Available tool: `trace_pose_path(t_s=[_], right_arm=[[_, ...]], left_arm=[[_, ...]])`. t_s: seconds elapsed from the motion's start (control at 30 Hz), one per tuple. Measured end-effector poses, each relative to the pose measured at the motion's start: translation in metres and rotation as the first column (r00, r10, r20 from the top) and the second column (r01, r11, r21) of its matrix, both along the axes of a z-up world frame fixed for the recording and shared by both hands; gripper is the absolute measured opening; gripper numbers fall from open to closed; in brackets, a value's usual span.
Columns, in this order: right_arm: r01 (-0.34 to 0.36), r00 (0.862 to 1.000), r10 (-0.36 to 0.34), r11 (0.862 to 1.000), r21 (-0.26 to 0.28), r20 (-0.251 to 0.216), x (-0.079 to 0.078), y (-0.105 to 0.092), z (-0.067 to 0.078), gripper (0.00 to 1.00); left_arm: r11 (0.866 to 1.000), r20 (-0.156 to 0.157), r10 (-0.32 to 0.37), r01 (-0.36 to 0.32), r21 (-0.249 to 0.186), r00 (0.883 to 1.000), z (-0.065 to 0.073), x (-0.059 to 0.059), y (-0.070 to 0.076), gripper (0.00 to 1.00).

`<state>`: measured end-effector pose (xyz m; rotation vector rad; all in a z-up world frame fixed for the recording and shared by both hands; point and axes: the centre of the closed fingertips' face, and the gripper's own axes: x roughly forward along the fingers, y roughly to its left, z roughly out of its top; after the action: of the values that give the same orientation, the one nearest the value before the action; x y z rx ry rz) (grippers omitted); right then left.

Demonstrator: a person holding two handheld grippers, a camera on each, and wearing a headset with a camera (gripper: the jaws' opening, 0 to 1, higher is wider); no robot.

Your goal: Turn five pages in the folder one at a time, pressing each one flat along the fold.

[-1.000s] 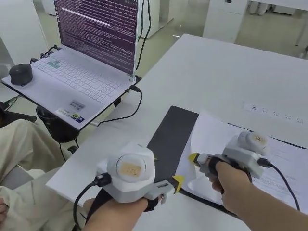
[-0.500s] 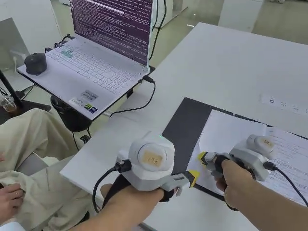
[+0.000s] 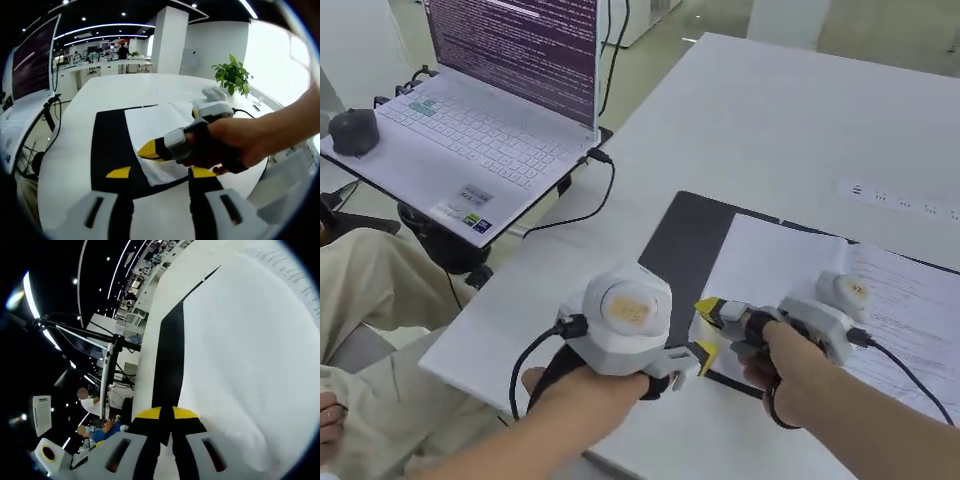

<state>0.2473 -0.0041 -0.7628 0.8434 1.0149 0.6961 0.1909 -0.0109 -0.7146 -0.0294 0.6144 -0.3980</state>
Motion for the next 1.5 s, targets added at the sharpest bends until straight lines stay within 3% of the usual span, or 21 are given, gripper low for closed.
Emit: trace_pose_path(t_s=[0.1, 0.17, 0.23, 0.33, 0.47, 0.7, 0.93, 1.13, 1.33, 1.5], right_arm=[[-0.020, 0.999, 0.019, 0.999, 0.025, 0.042, 0.002, -0.013, 0.014, 0.05], [-0.024, 0.998, 0.023, 1.000, 0.019, 0.066, 0.005, -0.024, 0.018, 0.05], [-0.025, 0.996, 0.024, 1.000, 0.017, 0.084, 0.007, -0.038, 0.022, 0.05], [-0.013, 0.993, 0.013, 1.000, -0.001, 0.116, 0.014, -0.062, 0.022, 0.05], [-0.004, 0.992, 0.006, 1.000, -0.018, 0.130, 0.019, -0.086, 0.016, 0.03], [0.031, 0.991, -0.025, 0.999, -0.043, 0.134, 0.027, -0.121, 0.008, 0.01], [0.061, 0.989, -0.053, 0.997, -0.056, 0.141, 0.041, -0.141, 0.004, 0.01], [0.082, 0.987, -0.071, 0.994, -0.074, 0.146, 0.062, -0.152, -0.002, 0.00], [0.113, 0.981, -0.098, 0.990, -0.086, 0.170, 0.084, -0.161, -0.006, 0.00], [0.112, 0.977, -0.089, 0.987, -0.112, 0.195, 0.090, -0.159, -0.012, 0.00]], left_arm=[[1.000, 0.000, -0.027, 0.027, 0.011, 1.000, -0.011, 0.011, -0.011, 0.41], [0.998, -0.001, -0.054, 0.054, 0.043, 0.999, -0.019, 0.017, -0.017, 0.38], [0.997, 0.000, -0.066, 0.066, 0.048, 0.998, -0.026, 0.021, -0.024, 0.36], [0.995, 0.009, -0.078, 0.077, 0.071, 0.997, -0.036, 0.028, -0.031, 0.32], [0.995, -0.003, -0.067, 0.067, 0.079, 0.998, -0.048, 0.031, -0.035, 0.30], [0.995, -0.058, -0.029, 0.035, 0.098, 0.998, -0.073, 0.028, -0.032, 0.25], [0.992, -0.027, -0.024, 0.028, 0.127, 0.999, -0.073, 0.026, -0.031, 0.24], [0.992, -0.010, -0.032, 0.032, 0.125, 0.999, -0.072, 0.026, -0.029, 0.23], [0.992, 0.000, -0.031, 0.031, 0.121, 1.000, -0.073, 0.027, -0.029, 0.23], [0.992, 0.003, -0.028, 0.027, 0.120, 1.000, -0.074, 0.029, -0.028, 0.23]])
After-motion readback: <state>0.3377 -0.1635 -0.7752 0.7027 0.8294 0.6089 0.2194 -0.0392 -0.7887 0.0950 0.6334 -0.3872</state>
